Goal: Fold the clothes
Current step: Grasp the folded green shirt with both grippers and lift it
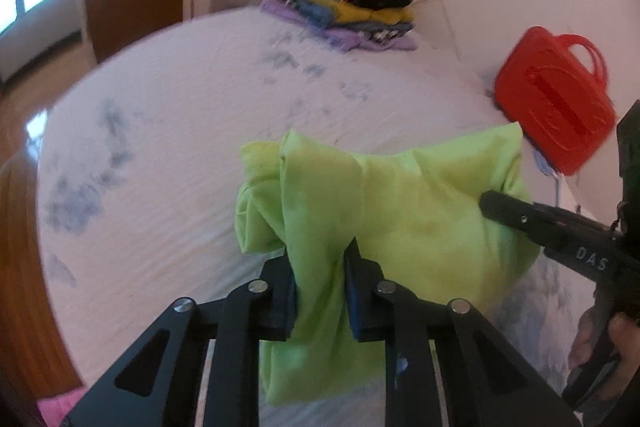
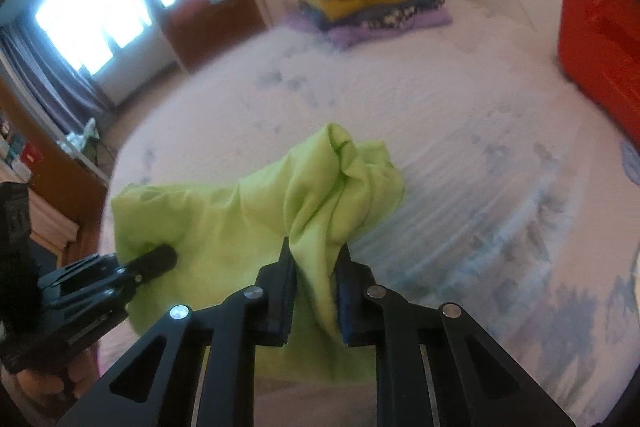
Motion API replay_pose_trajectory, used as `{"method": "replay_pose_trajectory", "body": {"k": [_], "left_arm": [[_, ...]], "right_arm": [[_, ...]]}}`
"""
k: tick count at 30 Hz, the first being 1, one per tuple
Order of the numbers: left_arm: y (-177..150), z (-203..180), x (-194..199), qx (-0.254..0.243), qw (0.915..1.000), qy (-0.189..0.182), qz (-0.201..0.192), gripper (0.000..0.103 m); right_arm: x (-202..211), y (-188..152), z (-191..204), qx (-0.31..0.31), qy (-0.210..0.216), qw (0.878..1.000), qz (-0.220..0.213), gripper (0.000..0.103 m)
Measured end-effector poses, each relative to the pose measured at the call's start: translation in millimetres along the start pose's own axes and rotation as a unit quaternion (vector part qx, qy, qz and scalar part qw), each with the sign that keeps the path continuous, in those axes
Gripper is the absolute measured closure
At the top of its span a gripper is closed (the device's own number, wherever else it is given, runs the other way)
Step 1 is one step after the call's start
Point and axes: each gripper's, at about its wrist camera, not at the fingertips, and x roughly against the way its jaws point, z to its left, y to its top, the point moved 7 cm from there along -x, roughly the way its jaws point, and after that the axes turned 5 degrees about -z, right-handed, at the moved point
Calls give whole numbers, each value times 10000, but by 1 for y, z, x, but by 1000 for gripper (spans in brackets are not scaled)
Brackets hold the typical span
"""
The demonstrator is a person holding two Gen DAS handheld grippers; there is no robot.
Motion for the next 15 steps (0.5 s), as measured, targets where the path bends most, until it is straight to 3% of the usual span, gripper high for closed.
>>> {"method": "replay_pose_trajectory", "body": {"k": [6,15], "left_arm": [[17,-5,64,-407,9984,166,-355,84],[23,13,100,-651,9968,388,-264,84]], "right_arm": [[62,13,33,80,123,9980,-607,86],[96,3,76,-89,442,9958,-795,86]]}}
